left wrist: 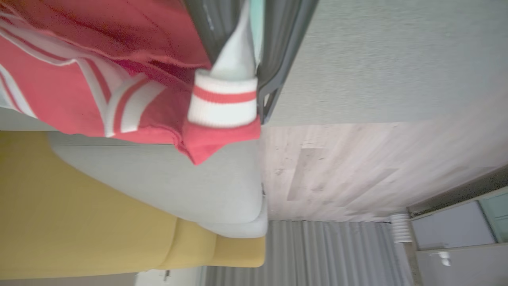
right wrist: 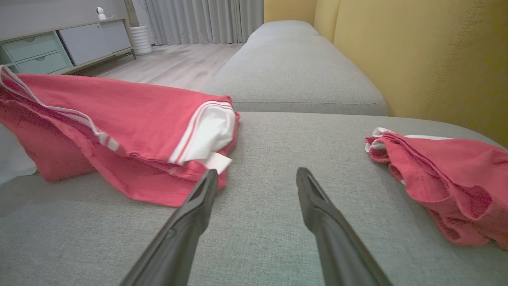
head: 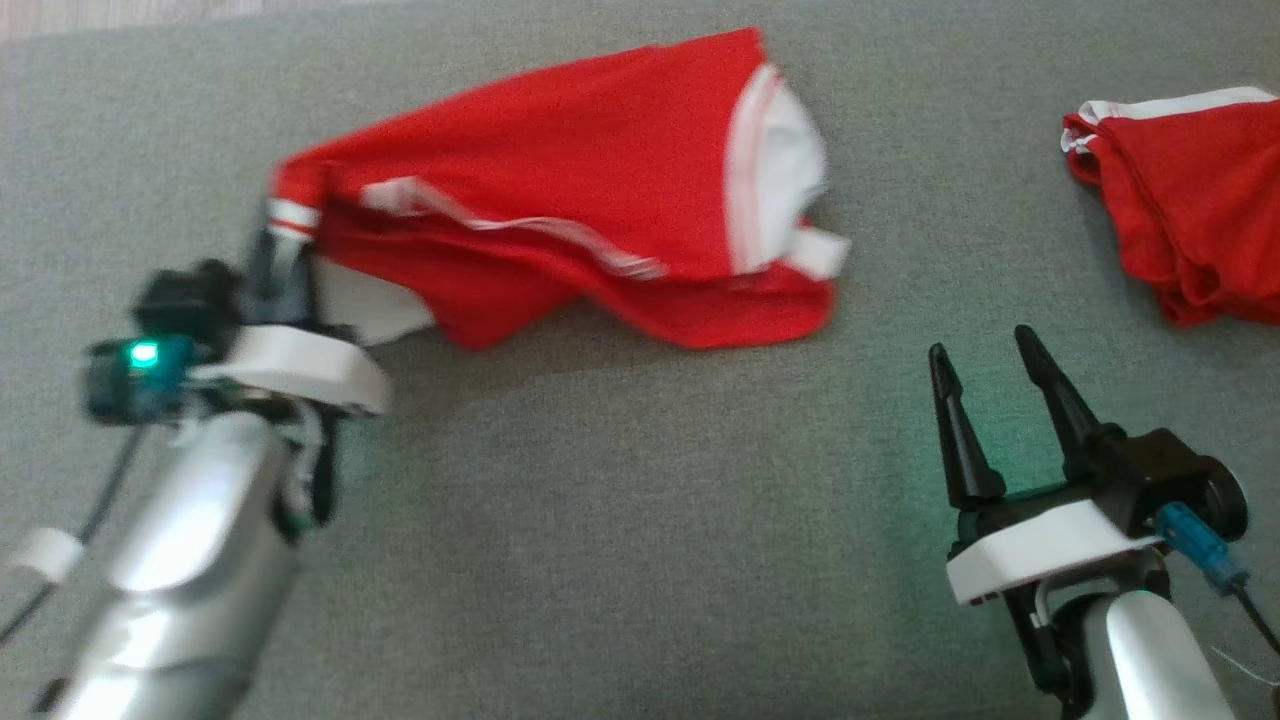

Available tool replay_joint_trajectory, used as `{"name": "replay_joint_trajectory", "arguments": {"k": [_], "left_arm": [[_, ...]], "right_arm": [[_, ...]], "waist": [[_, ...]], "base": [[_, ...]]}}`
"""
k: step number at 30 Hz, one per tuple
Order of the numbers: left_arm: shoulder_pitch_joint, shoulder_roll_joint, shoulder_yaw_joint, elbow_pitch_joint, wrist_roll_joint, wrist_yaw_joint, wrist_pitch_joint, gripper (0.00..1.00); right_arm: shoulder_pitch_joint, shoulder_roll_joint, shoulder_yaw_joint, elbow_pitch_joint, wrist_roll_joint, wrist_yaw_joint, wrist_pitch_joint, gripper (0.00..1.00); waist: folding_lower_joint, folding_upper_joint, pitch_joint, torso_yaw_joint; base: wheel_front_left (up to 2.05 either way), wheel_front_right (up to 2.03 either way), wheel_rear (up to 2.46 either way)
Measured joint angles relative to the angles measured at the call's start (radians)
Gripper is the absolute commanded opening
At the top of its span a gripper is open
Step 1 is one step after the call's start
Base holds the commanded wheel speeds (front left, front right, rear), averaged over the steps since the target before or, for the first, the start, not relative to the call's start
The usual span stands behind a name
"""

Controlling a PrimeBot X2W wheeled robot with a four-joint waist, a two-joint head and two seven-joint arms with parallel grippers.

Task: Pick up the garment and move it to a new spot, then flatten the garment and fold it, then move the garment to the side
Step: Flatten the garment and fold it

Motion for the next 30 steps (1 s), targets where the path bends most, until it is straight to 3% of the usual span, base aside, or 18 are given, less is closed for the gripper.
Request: {"name": "replay_joint_trajectory", "arguments": {"k": [5,15,25,30], "left_arm": [[0.000,0.059,0.049,0.005,-0.032,0.024,0.040,0.00],[0.082,0.038,-0.014,-0.136,-0.061,0.005,0.114,0.00],[0.055,-0.154,-0.206,-0.356,-0.032,-0.037,0.167,0.00],[-0.012,-0.216,-0.219,-0.491,-0.031,-0.022,0.165,0.00]], "right_arm": [[0.000,0.000,0.008,0.007,0.001,0.000,0.000,1.00],[0.002,0.000,0.003,0.028,0.013,0.000,-0.010,1.00],[0.010,0.000,-0.017,0.048,0.023,0.000,-0.018,1.00],[0.011,0.000,-0.022,0.050,0.027,0.000,-0.019,1.00]], "waist": [[0.0000,0.0000,-0.007,0.003],[-0.0001,0.0000,-0.047,0.015],[-0.0001,0.0000,-0.103,0.018],[-0.0002,0.0000,-0.121,0.010]], "base": [[0.00,0.00,0.00],[0.00,0.00,0.00],[0.00,0.00,0.00],[0.00,0.00,0.00]]}}
